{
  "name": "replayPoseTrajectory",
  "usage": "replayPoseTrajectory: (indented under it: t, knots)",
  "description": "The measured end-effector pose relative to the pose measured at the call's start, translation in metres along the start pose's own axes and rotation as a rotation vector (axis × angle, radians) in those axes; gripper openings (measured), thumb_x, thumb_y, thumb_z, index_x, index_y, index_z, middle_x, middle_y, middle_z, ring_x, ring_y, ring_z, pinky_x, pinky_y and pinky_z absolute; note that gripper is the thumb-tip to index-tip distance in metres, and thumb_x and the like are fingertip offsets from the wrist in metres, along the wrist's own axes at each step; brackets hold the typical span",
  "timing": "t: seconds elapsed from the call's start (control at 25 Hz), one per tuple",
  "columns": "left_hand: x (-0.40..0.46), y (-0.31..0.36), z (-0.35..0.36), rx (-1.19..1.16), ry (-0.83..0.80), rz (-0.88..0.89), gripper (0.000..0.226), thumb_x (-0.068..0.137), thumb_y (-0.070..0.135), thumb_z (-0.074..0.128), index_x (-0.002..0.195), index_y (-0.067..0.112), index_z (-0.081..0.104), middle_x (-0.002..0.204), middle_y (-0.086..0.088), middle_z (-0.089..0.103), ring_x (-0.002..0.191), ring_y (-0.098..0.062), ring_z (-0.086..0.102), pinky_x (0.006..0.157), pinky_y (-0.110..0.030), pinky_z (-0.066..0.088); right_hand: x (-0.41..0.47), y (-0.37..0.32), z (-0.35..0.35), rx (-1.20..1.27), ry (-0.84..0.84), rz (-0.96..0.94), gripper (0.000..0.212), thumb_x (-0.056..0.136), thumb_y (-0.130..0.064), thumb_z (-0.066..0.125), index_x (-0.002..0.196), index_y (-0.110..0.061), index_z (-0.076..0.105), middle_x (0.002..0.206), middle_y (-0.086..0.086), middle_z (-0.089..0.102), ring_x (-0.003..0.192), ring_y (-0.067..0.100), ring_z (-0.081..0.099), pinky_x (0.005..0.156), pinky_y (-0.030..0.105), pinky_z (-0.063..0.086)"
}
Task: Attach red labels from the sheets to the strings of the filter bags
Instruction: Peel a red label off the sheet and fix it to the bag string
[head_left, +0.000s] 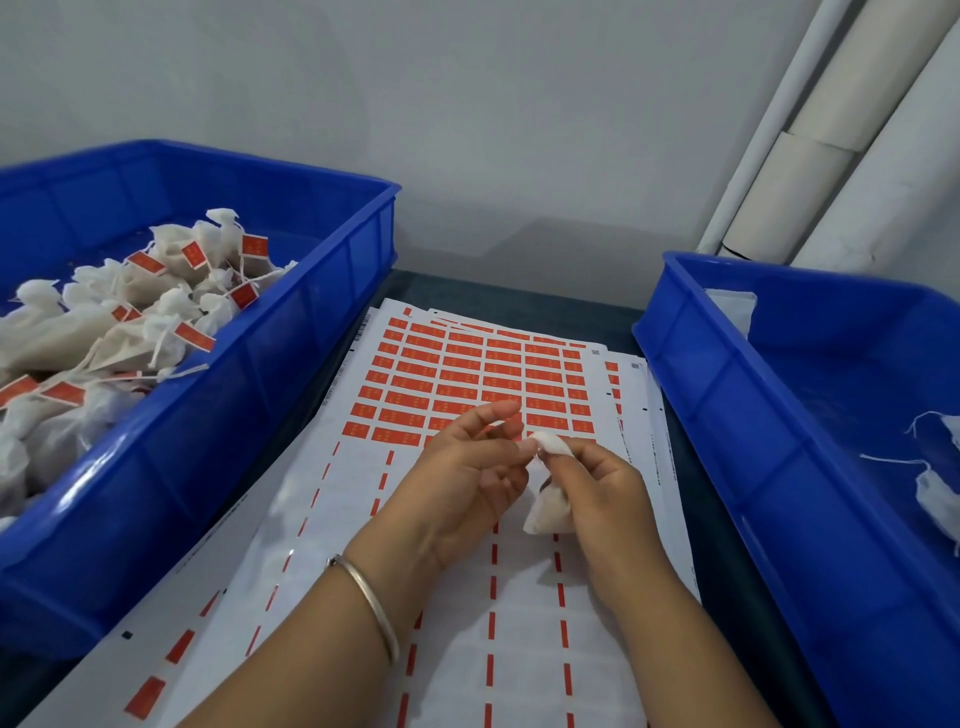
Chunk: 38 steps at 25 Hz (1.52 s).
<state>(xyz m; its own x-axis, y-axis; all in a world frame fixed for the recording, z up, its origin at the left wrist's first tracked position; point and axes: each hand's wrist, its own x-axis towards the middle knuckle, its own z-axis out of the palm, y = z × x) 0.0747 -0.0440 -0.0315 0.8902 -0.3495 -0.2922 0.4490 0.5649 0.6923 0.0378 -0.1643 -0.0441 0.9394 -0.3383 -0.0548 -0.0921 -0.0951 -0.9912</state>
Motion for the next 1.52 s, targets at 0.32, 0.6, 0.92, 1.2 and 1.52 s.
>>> replayPoseTrajectory:
  t: [0.32, 0.6, 0.92, 1.2, 1.52]
  knots:
    - [0.001, -0.008, 0.002, 0.545, 0.227, 0.301, 0.019, 0.082, 0.004, 0.067, 0.077, 0.022, 0.068, 0.085, 0.005, 0.07, 0.086, -0.016, 0.066, 0.074, -0.027, 0.057, -0.001, -0.004, -0.005, 0.439, -0.248, 0.205, 0.032, 0.088, -0.016, 0.058, 0.078, -0.041, 0.076, 0.088, -0.008, 0.073, 0.082, 0.012, 0.069, 0.071, 0.025, 0.053]
    - [-0.004, -0.01, 0.005, 0.898, 0.053, 0.46, 0.041, 0.085, 0.005, 0.064, 0.081, 0.046, 0.061, 0.087, 0.028, 0.061, 0.085, 0.007, 0.06, 0.064, -0.003, 0.046, 0.002, -0.004, -0.006, 0.448, -0.21, 0.227, 0.019, 0.088, -0.02, 0.061, 0.085, -0.029, 0.078, 0.093, -0.001, 0.074, 0.091, 0.018, 0.069, 0.067, 0.026, 0.056]
    - [0.0, -0.011, 0.001, 0.988, 0.062, 0.555, 0.018, 0.083, 0.026, 0.064, 0.099, 0.024, 0.072, 0.084, 0.026, 0.061, 0.085, 0.004, 0.06, 0.07, -0.006, 0.046, 0.001, -0.006, -0.008, 0.429, -0.2, 0.207, 0.023, 0.087, -0.021, 0.06, 0.081, -0.034, 0.078, 0.09, -0.005, 0.074, 0.088, 0.014, 0.066, 0.078, 0.029, 0.053]
    - [0.005, -0.011, -0.003, 1.155, 0.214, 0.692, 0.023, 0.081, 0.034, 0.062, 0.099, 0.024, 0.073, 0.074, 0.034, 0.051, 0.072, 0.006, 0.054, 0.062, -0.005, 0.036, 0.001, -0.003, -0.006, 0.364, -0.27, 0.2, 0.04, 0.091, -0.005, 0.054, 0.083, -0.037, 0.077, 0.089, -0.005, 0.071, 0.088, 0.018, 0.058, 0.069, 0.025, 0.051]
    - [0.008, -0.016, -0.006, 1.264, 0.287, 0.808, 0.021, 0.083, 0.029, 0.064, 0.1, 0.024, 0.074, 0.082, 0.024, 0.053, 0.07, 0.01, 0.049, 0.064, -0.004, 0.033, 0.002, -0.003, -0.013, 0.427, -0.519, 0.243, 0.042, 0.091, 0.004, 0.04, 0.124, -0.018, 0.055, 0.065, 0.002, 0.053, 0.05, 0.01, 0.051, 0.046, 0.02, 0.045]
